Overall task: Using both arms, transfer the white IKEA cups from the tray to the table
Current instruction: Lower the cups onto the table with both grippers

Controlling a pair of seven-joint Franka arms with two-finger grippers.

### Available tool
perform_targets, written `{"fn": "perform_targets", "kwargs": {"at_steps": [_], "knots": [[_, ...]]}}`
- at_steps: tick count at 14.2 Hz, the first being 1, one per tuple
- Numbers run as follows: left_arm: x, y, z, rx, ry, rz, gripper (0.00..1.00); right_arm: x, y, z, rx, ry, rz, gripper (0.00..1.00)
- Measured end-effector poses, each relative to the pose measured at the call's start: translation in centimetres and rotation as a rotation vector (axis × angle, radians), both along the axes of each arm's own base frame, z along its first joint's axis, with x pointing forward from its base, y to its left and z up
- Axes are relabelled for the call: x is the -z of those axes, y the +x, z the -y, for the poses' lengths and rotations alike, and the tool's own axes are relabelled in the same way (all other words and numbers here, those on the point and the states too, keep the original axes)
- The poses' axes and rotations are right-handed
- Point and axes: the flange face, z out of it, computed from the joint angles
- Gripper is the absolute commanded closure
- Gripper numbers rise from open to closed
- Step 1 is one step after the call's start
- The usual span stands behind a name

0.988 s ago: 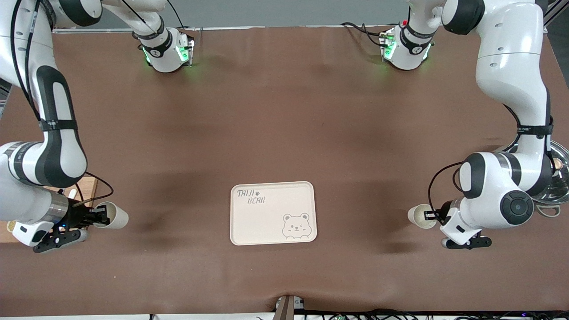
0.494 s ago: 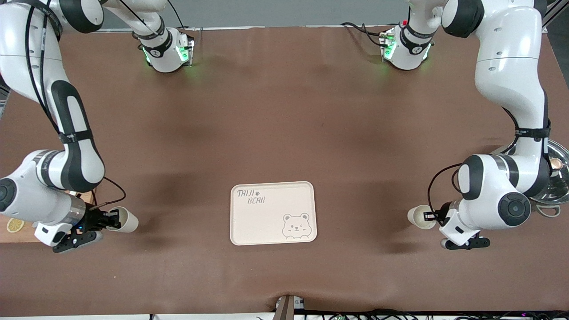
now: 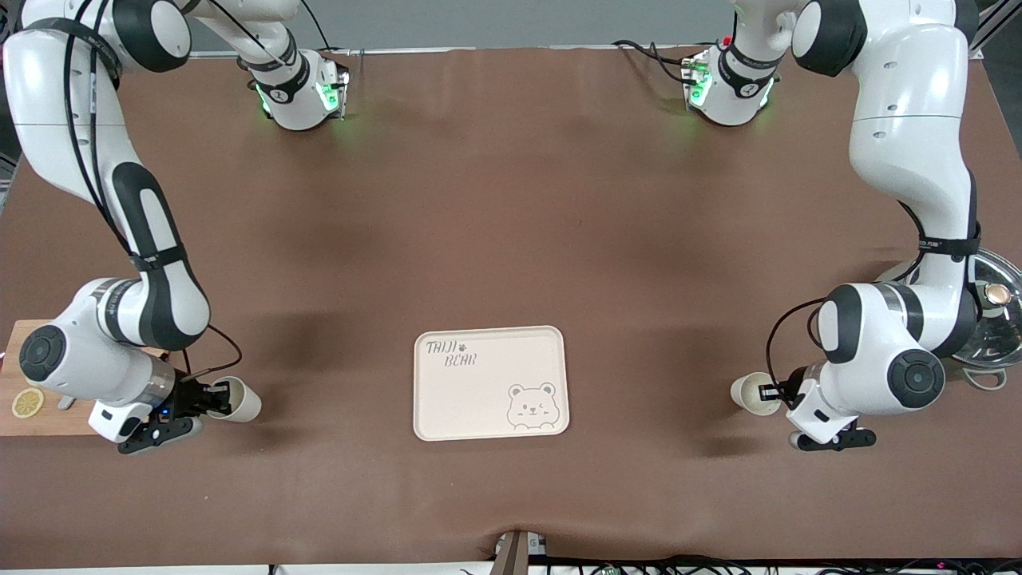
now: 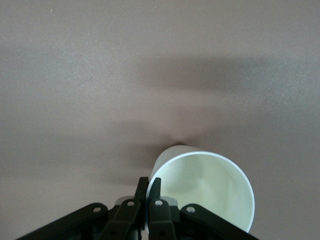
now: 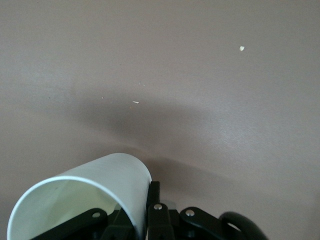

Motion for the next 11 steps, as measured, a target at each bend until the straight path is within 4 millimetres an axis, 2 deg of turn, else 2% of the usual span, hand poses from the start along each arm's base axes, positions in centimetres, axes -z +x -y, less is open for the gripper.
{"fn": "perform_targets", "kwargs": {"at_steps": [2, 3, 7, 8, 9, 10, 11], "knots": [[0.0, 0.0, 0.0, 0.0, 0.0, 0.001, 0.66, 0.9, -0.1, -0.6, -0.005, -0.001, 0.003, 1.0], [0.0, 0.0, 0.0, 0.0, 0.0, 0.001, 0.66, 1.3, -0.1, -0.7, -0.006, -0.001, 0.006, 1.0], [-0.2, 0.1, 0.0, 0.001, 0.0, 0.007, 0.38, 2.4, -0.1, -0.7, -0.003, -0.002, 0.013, 1.0], [-0.3, 0.2, 0.0, 0.001, -0.001, 0.01, 0.14, 2.6, -0.1, -0.7, -0.003, -0.002, 0.013, 1.0], [-0.5, 0.3, 0.0, 0.001, -0.001, 0.014, 0.0, 2.6, -0.1, -0.7, -0.003, -0.002, 0.015, 0.95], [-0.6, 0.3, -0.1, -0.001, -0.001, 0.017, 0.0, 2.7, -0.1, -0.7, -0.002, -0.002, 0.015, 0.84], [-0.8, 0.4, -0.3, -0.001, -0.001, 0.022, 0.0, 2.7, -0.1, -0.7, -0.002, -0.002, 0.016, 0.59]]}}
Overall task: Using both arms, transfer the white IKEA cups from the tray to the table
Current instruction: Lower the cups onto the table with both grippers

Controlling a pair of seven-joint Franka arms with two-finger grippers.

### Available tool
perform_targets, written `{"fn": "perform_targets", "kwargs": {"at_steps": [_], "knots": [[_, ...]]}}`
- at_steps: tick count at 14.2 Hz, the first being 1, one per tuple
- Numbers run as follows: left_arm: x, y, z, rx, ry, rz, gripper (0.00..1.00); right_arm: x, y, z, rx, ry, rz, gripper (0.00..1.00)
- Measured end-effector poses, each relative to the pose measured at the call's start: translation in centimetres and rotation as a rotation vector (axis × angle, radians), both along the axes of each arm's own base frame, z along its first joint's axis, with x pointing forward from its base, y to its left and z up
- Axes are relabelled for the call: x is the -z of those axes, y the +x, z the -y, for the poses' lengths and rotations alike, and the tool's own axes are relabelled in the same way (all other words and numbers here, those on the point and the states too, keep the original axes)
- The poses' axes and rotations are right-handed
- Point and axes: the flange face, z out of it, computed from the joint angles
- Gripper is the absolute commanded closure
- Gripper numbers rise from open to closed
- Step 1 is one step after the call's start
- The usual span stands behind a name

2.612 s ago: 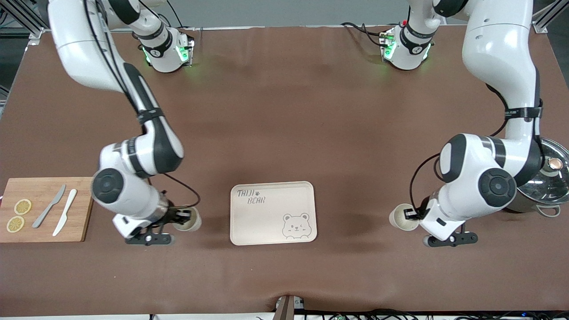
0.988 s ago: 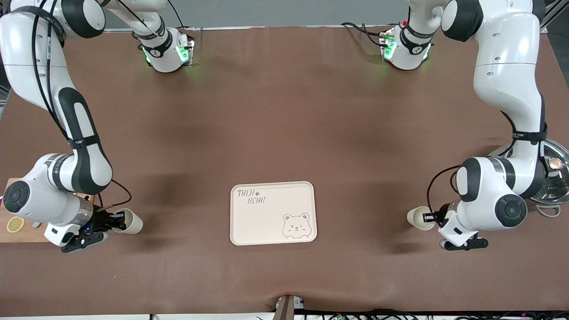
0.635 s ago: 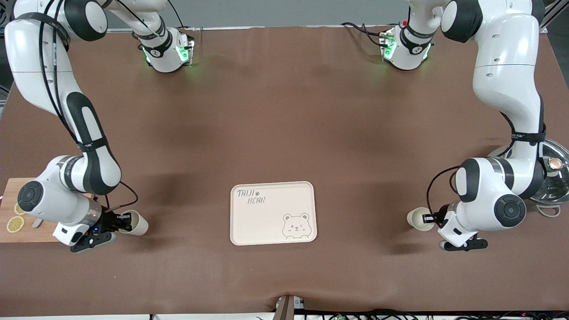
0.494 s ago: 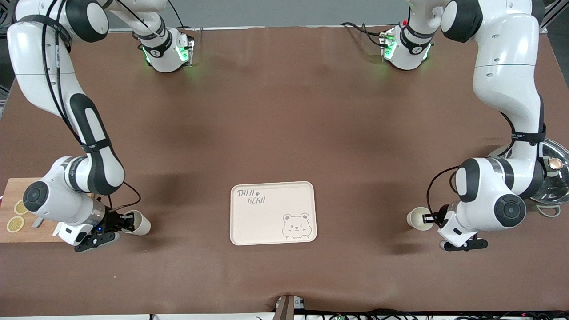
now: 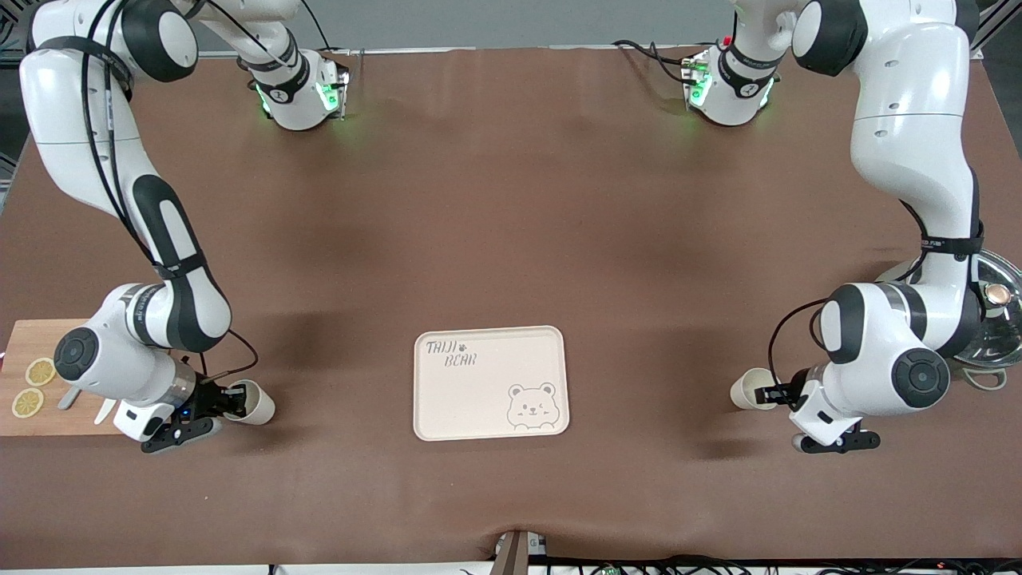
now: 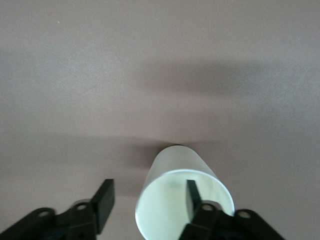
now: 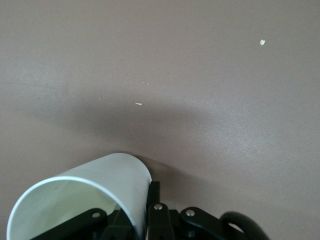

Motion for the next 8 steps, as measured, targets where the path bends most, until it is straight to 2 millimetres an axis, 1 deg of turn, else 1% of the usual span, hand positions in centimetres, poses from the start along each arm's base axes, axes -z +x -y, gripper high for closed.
{"fn": "perform_targets", "kwargs": {"at_steps": [1, 2, 5, 8], "knots": [[-0.4, 0.1, -0.2, 0.009, -0.001, 0.008, 0.0, 0.0, 0.0, 0.0, 0.0, 0.0, 0.0, 0.07], [-1.1, 0.2, -0.3, 0.02, -0.002, 0.02, 0.0, 0.0, 0.0, 0.0, 0.0, 0.0, 0.001, 0.0], [-4.2, 0.4, -0.2, 0.031, -0.004, 0.051, 0.0, -0.1, 0.1, 0.0, 0.0, 0.0, 0.003, 0.0], [-7.7, 0.1, -0.3, 0.035, 0.003, 0.061, 0.0, -0.9, 0.5, -0.1, -0.002, 0.003, 0.004, 0.0]]}}
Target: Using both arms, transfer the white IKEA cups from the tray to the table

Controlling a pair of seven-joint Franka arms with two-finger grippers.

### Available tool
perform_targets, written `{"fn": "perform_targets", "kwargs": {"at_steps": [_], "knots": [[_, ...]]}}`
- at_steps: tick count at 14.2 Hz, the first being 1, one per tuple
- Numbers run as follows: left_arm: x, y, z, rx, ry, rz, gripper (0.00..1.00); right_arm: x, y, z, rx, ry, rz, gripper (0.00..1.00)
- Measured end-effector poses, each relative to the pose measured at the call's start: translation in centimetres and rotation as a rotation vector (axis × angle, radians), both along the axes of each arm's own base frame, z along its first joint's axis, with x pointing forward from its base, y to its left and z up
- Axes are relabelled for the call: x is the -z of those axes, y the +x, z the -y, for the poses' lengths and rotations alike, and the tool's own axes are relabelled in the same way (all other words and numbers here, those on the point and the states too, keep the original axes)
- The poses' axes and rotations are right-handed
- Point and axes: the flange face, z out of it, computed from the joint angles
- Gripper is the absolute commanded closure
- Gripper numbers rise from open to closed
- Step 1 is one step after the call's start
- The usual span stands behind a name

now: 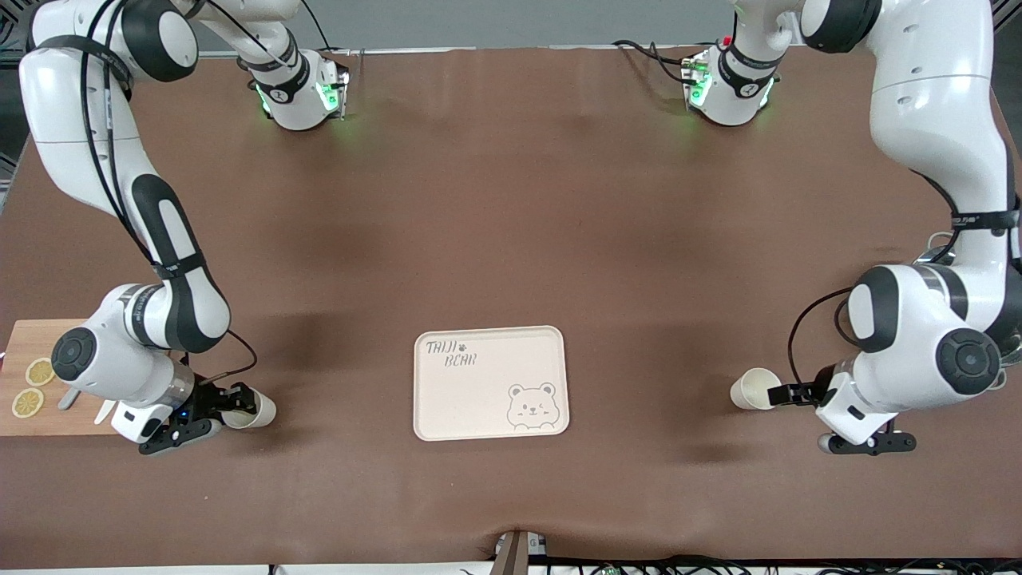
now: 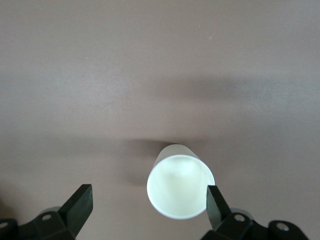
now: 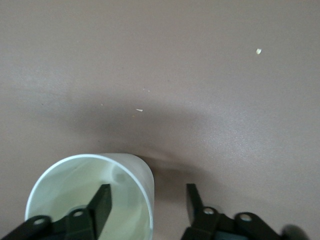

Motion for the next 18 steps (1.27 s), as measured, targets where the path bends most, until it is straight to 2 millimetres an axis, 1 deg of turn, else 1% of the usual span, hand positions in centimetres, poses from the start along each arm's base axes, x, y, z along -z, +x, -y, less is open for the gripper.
{"fn": "perform_targets", "kwargs": {"at_steps": [2, 3, 4, 6, 8, 11, 13, 14, 15, 16, 17, 18], "knots": [[-2.9, -0.5, -0.1, 0.003, 0.006, -0.002, 0.0, -1.5, 0.5, 0.0, -0.009, 0.007, -0.033, 0.0], [-4.6, -0.9, -0.1, 0.003, 0.007, -0.003, 0.0, -2.7, 0.8, -0.1, -0.013, 0.013, -0.06, 0.0], [-6.3, -1.3, -0.1, 0.003, 0.007, -0.001, 0.0, -4.2, 1.1, -0.2, -0.007, 0.019, -0.088, 0.0], [-9.4, -2.2, -0.2, 0.004, 0.007, -0.007, 0.0, -8.2, 1.5, -0.3, 0.017, 0.031, -0.153, 0.0], [-12.3, -3.4, -0.4, 0.003, 0.009, -0.025, 0.0, -12.8, 1.4, -0.9, 0.034, 0.036, -0.207, 0.0], [-16.3, -5.5, -0.8, -0.002, 0.011, -0.055, 0.0, -20.3, 0.4, -1.5, 0.036, 0.028, -0.224, 0.0], [-18.9, -6.9, -1.5, -0.01, 0.012, -0.068, 0.0, -26.6, -1.5, -1.3, 0.044, -0.001, -0.216, 0.0], [-20.1, -7.6, -1.7, -0.014, 0.012, -0.071, 0.0, -30.2, -2.8, -1.4, 0.066, -0.02, -0.209, 0.0], [-21.1, -8.3, -1.7, -0.018, 0.012, -0.072, 0.0, -33.9, -4.5, -1.6, 0.093, -0.034, -0.202, 0.0], [-22.0, -9.0, -1.7, -0.02, 0.012, -0.071, 0.0, -37.6, -6.6, -1.9, 0.12, -0.041, -0.203, 0.0], [-22.8, -9.7, -1.6, -0.019, 0.012, -0.065, 0.0, -41.1, -9.0, -2.3, 0.143, -0.048, -0.204, 0.0], [-23.5, -10.3, -1.7, -0.019, 0.012, -0.06, 0.0, -44.1, -11.2, -2.5, 0.157, -0.054, -0.195, 0.0]]}}
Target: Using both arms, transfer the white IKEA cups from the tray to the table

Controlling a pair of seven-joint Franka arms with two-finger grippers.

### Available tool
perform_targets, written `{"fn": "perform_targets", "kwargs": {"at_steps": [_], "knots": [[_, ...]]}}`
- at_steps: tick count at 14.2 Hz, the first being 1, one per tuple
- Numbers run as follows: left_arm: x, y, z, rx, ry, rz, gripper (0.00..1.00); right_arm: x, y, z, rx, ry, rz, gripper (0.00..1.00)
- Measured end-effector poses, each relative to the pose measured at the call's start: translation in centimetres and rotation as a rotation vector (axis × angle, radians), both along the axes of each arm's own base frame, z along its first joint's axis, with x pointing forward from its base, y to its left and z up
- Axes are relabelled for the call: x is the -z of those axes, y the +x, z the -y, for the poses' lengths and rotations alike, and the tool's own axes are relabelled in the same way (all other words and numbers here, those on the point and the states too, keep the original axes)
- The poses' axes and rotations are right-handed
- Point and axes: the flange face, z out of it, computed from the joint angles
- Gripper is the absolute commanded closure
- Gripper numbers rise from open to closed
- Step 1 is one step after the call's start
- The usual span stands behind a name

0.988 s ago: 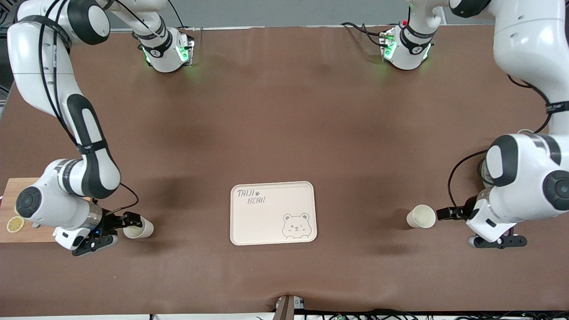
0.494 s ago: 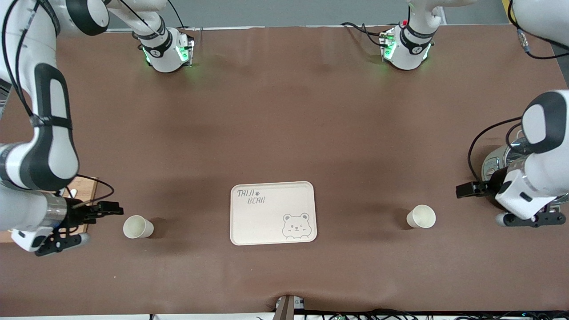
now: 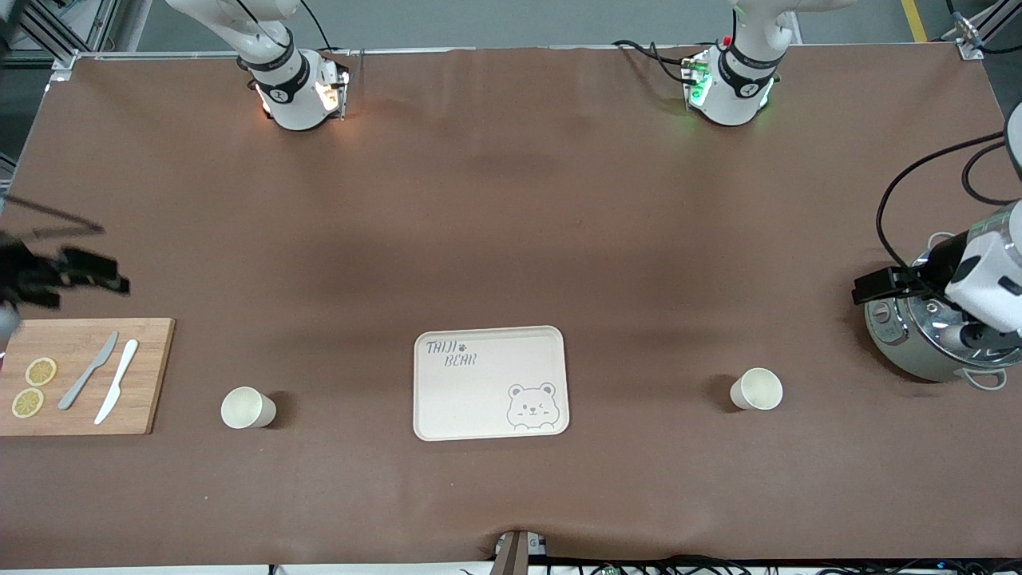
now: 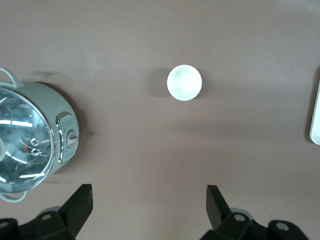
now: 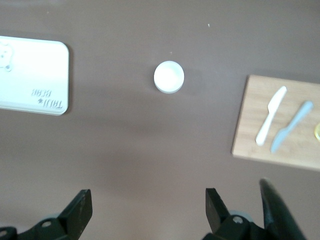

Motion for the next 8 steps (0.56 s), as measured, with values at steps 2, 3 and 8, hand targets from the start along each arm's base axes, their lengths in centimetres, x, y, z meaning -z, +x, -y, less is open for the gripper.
{"fn": "perform_targets", "kwargs": {"at_steps": [2, 3, 8], "knots": [[-1.3, -1.1, -0.2, 0.007, 0.0, 0.008, 0.0, -4.1, -4.1, 0.0, 0.023, -0.019, 0.028, 0.0], [-2.1, -1.5, -0.6, 0.013, -0.001, 0.016, 0.0, -4.8, -5.7, 0.5, 0.04, -0.027, 0.03, 0.0], [-6.0, -4.2, -2.4, 0.015, -0.001, 0.032, 0.0, 0.9, -7.6, 3.2, 0.106, -0.042, 0.036, 0.0]]}}
